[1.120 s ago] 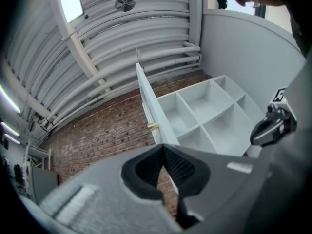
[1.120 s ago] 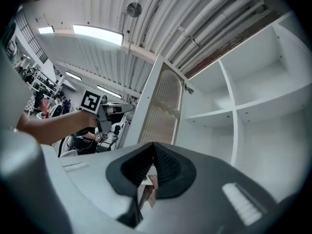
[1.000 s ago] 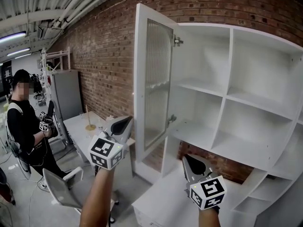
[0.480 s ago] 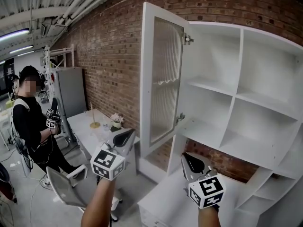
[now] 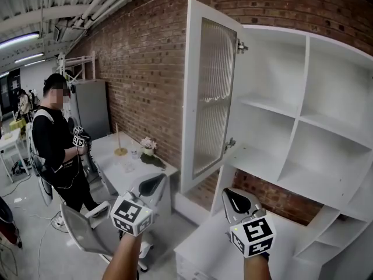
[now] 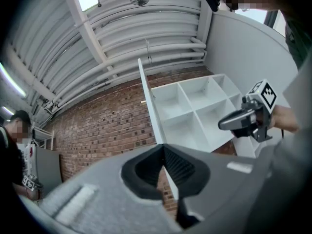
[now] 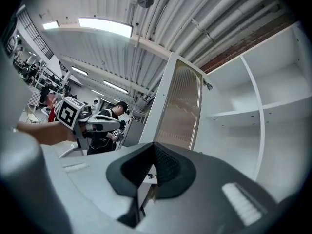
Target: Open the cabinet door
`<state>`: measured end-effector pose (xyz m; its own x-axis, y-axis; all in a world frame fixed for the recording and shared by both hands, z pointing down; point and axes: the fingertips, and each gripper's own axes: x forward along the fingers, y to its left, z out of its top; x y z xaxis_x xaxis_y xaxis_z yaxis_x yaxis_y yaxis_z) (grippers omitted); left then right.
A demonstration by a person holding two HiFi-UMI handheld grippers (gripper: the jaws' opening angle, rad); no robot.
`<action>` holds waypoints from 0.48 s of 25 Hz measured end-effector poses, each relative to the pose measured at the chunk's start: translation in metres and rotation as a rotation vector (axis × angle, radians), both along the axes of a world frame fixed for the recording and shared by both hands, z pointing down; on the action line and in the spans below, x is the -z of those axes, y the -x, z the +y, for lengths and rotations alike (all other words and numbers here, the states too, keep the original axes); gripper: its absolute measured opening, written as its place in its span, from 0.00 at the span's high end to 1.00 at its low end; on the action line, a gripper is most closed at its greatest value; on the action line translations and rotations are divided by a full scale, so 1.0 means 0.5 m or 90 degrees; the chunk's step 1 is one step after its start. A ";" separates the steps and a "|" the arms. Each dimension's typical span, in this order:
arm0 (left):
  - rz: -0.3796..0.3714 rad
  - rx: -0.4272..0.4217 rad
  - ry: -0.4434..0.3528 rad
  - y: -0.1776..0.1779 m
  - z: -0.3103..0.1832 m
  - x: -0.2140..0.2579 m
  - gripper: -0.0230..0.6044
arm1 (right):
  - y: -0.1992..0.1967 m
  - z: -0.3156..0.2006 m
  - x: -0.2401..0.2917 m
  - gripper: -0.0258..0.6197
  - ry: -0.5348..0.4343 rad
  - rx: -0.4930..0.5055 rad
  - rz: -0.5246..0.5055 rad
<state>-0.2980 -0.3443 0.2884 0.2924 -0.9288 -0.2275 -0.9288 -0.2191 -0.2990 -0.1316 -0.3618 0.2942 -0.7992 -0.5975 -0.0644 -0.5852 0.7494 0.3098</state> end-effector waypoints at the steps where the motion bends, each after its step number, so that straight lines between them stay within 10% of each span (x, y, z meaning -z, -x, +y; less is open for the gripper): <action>1: 0.000 -0.001 0.001 0.001 0.004 -0.007 0.96 | 0.005 0.002 -0.002 0.95 0.000 0.002 0.003; 12: 0.003 -0.010 0.015 0.006 0.020 -0.052 0.96 | 0.023 0.006 -0.009 0.95 0.006 0.006 0.011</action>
